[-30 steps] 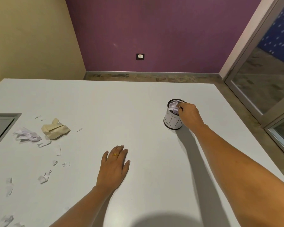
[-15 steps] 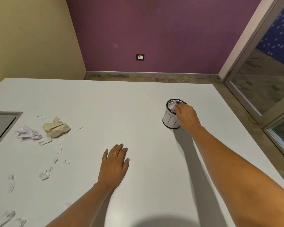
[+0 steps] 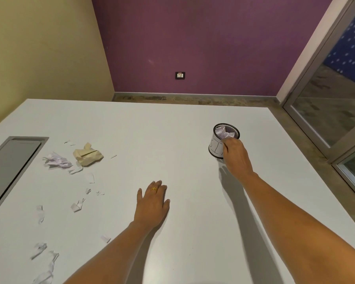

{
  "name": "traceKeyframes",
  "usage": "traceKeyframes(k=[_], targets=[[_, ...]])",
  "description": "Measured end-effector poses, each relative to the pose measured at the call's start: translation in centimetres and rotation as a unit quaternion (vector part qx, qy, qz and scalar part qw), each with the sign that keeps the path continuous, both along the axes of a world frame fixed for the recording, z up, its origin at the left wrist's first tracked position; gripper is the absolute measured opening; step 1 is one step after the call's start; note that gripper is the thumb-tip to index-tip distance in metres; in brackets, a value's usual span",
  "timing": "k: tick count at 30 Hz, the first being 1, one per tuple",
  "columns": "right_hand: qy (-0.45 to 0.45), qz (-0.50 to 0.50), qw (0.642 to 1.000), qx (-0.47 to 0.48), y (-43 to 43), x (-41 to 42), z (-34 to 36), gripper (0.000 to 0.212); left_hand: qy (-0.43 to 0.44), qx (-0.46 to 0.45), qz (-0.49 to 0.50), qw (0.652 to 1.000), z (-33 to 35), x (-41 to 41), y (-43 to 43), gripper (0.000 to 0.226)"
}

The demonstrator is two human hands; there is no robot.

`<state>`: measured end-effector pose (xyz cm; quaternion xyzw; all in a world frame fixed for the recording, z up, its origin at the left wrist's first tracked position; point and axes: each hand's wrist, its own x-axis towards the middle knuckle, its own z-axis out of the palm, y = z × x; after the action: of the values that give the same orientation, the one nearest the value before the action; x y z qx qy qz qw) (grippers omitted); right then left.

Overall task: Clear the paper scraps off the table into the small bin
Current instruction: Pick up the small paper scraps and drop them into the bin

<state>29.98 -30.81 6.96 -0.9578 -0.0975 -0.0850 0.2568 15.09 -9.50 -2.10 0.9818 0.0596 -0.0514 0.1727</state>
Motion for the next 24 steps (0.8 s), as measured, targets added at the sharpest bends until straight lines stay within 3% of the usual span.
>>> traceKeyframes(k=[8, 20, 24], targets=[[0.054, 0.086, 0.995, -0.025, 2.0, -7.4, -3.1, 0.027, -0.002, 0.002, 0.013, 1.0, 1.4, -3.7, 1.7, 0.033], [0.162, 0.285, 0.944, -0.036, 12.6, -20.3, -6.8, 0.032, -0.043, 0.001, 0.144, 0.989, 2.9, -11.4, 9.3, 0.032], [0.194, 0.287, 0.938, -0.005, 15.2, -22.8, -7.1, 0.034, -0.034, 0.019, 0.183, 0.982, 3.0, -13.8, 11.4, 0.034]])
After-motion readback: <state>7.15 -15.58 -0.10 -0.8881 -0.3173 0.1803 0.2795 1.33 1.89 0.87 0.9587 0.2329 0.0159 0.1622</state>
